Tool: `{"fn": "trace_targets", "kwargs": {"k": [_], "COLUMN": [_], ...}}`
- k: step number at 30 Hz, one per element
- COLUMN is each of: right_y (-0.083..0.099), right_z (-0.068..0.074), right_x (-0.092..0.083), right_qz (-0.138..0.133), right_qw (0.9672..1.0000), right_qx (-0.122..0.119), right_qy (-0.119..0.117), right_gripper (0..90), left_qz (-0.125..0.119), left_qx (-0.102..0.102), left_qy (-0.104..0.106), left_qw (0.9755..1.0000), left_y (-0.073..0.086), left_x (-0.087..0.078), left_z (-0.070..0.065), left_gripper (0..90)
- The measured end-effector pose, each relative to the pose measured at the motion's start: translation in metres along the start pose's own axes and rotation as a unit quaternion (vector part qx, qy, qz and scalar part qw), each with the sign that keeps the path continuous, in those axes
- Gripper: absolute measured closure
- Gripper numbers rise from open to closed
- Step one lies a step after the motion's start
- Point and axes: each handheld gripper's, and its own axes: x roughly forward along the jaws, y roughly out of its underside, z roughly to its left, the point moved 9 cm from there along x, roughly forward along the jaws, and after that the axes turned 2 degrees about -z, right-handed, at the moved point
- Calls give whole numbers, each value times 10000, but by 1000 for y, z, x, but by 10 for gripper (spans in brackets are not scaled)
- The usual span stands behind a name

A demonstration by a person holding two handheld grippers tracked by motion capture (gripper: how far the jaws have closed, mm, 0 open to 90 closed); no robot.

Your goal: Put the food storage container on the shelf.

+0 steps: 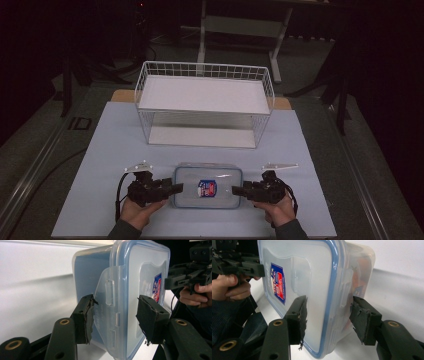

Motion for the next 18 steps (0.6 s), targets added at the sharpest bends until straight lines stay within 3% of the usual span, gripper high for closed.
{"fn": "trace_targets", "kwargs": {"k": [7,18], "right_y": [-5,-21], "right_z": [5,16], "right_x": [-2,-11], "right_qz": [-150,-503], "right_qw": [9998,9980], "right_qx": [-100,-344], "right_qy": [48,191], "right_gripper": [484,481], "left_qz": [-106,-363], "left_qx": [-25,190], "left_qy": [30,55], "left_qw": [9999,9991], "left_y": [-3,-18], "left_x": [-3,-12], "left_z": [-2,-9], "left_gripper": [484,484]}}
